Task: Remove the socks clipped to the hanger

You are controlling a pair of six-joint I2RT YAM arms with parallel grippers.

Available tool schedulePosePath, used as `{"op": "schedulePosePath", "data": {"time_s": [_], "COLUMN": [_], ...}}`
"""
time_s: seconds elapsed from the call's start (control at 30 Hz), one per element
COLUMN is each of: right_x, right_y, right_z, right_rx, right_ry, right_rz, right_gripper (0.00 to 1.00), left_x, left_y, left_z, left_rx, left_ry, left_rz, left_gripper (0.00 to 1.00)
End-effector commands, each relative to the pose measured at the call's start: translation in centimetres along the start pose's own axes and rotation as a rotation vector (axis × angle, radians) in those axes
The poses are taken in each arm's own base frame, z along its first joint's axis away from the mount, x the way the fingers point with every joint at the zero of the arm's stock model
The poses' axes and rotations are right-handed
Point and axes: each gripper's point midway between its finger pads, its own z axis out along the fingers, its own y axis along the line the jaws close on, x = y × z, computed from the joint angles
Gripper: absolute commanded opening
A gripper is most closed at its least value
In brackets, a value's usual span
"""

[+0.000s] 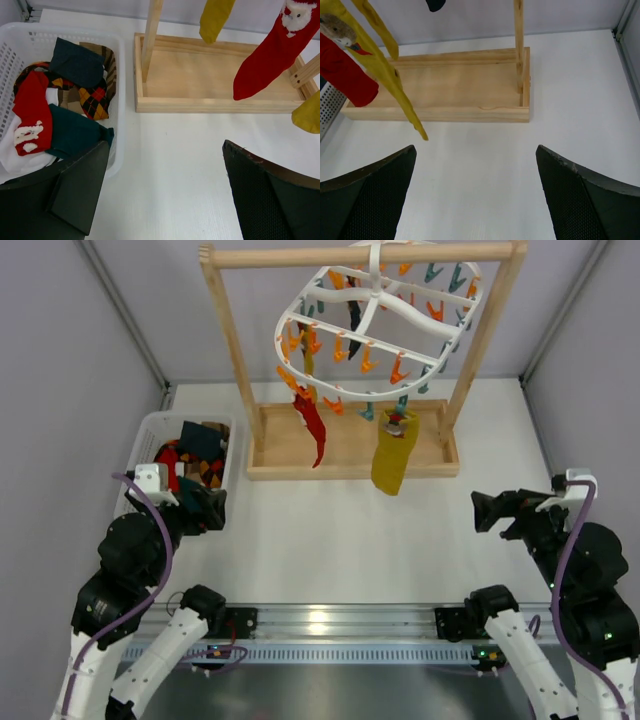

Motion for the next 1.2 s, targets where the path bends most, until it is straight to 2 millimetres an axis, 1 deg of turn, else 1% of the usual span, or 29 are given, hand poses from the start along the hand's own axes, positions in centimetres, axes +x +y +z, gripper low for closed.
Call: {"op": "schedulePosePath", "data": {"time_s": [0.0, 0.07, 0.13, 0.17, 0.23, 0.27, 0.3, 0.37, 0.43, 0.47, 0.5, 0.53, 0.57, 0.63, 0.67, 0.7, 0.77, 0.8, 0.83, 0.87, 0.9, 0.93, 0.97, 1.0, 1.03, 1.07, 1.1, 1.13, 1.17], "right_x": [-1.6, -1.2, -2.6, -1.7, -2.1, -1.0, 0.0, 0.6, 1.6, 0.8, 0.8, 1.7, 0.4, 2.3, 1.4, 2.8, 3.0, 3.3, 3.2, 3.3, 4.1, 4.0, 4.2, 4.9, 4.7, 4.7, 4.8, 5.2, 5.2], "right_y": [1.3, 1.7, 2.9, 3.6, 4.8, 5.3, 6.5, 7.8, 7.7, 7.8, 8.0, 8.1, 9.0, 9.8, 10.6, 10.9, 11.7, 12.0, 12.6, 12.9, 13.1, 14.3, 14.7, 15.8, 16.3, 16.2, 16.6, 17.8, 17.4], "right_z": [0.6, 1.3, 1.1, 1.6, 2.4, 3.4, 4.4, 5.8, 7.6, 8.1, 8.8, 9.5, 9.7, 11.6, 12.0, 13.7, 14.8, 16.1, 16.5, 16.9, 17.8, 17.7, 17.9, 17.7, 17.5, 17.8, 17.7, 17.0, 17.5], "right_rx": [-0.058, -0.079, -0.15, -0.192, -0.253, -0.283, -0.348, -0.426, -0.419, -0.424, -0.437, -0.452, -0.509, -0.565, -0.608, -0.623, -0.679, -0.687, -0.707, -0.714, -0.71, -0.738, -0.74, -0.761, -0.762, -0.726, -0.712, -0.733, -0.67], "right_ry": [-0.063, -0.064, -0.145, -0.137, -0.166, -0.136, -0.083, -0.076, -0.06, -0.11, -0.124, -0.118, -0.187, -0.144, -0.191, -0.14, -0.144, -0.146, -0.147, -0.15, -0.123, -0.123, -0.128, -0.118, -0.144, -0.161, -0.174, -0.194, -0.211], "right_rz": [0.034, 0.054, 0.073, 0.089, 0.117, 0.121, 0.115, 0.098, 0.095, 0.072, 0.06, 0.049, 0.019, 0.006, -0.008, -0.002, -0.013, -0.01, -0.015, -0.03, -0.029, -0.041, -0.054, -0.059, -0.069, -0.06, -0.054, -0.044, -0.024], "right_gripper": [0.99, 0.99, 0.99, 1.0, 1.0, 1.0, 0.99, 0.99, 0.99, 1.0, 0.99, 0.99, 0.99, 0.99, 0.97, 0.95, 0.91, 0.9, 0.89, 0.86, 0.82, 0.76, 0.62, 0.51, 0.39, 0.2, 0.12, 0.08, 0.03], "left_x": [-0.8, -0.7, -0.7, -0.6, -0.5, -0.4, -0.1, 0.3, 0.6, 0.8, 1.1, 1.2, 1.5, 1.9, 2.3, 2.2, 2.4, 2.2, 1.8, 1.5, 1.4, 0.9, 0.5, 0.3, -0.8, -1.3, -1.7, -2.2, -3.5], "left_y": [-0.3, -0.2, -0.4, -0.5, -0.7, -0.8, -1.0, -1.6, -2.2, -2.4, -2.6, -2.9, -3.5, -4.2, -5.0, -5.4, -6.6, -6.9, -7.1, -7.4, -7.6, -7.7, -7.8, -7.8, -7.9, -8.1, -8.4, -8.6, -8.8], "left_z": [-0.1, 0.0, 0.2, 0.3, 0.6, 0.7, 0.9, 1.2, 1.4, 1.6, 1.7, 1.8, 1.7, 1.9, 2.0, 2.0, 2.1, 2.0, 1.9, 1.9, 2.0, 1.8, 1.8, 2.0, 1.9, 2.0, 2.5, 2.7, 2.8], "left_rx": [0.011, 0.002, 0.005, 0.009, 0.01, 0.01, 0.011, 0.036, 0.065, 0.072, 0.082, 0.095, 0.127, 0.162, 0.199, 0.216, 0.269, 0.279, 0.286, 0.293, 0.3, 0.303, 0.303, 0.292, 0.29, 0.29, 0.287, 0.28, 0.278], "left_ry": [-0.02, -0.016, -0.006, -0.002, 0.011, 0.017, 0.028, 0.054, 0.073, 0.085, 0.099, 0.108, 0.123, 0.151, 0.179, 0.186, 0.224, 0.226, 0.223, 0.22, 0.226, 0.217, 0.21, 0.208, 0.189, 0.184, 0.195, 0.193, 0.171], "left_rz": [-0.014, -0.02, -0.019, -0.024, -0.034, -0.052, -0.057, -0.067, -0.067, -0.065, -0.062, -0.06, -0.064, -0.064, -0.063, -0.065, -0.077, -0.085, -0.096, -0.107, -0.111, -0.119, -0.125, -0.129, -0.145, -0.152, -0.156, -0.17, -0.18], "left_gripper": [0.99, 0.98, 0.99, 0.99, 0.99, 0.99, 0.99, 0.99, 0.99, 0.98, 0.99, 0.99, 0.99, 0.98, 0.99, 0.98, 0.99, 0.99, 0.99, 0.99, 0.99, 0.99, 0.99, 0.99, 0.99, 0.99, 0.98, 0.98, 0.99]}}
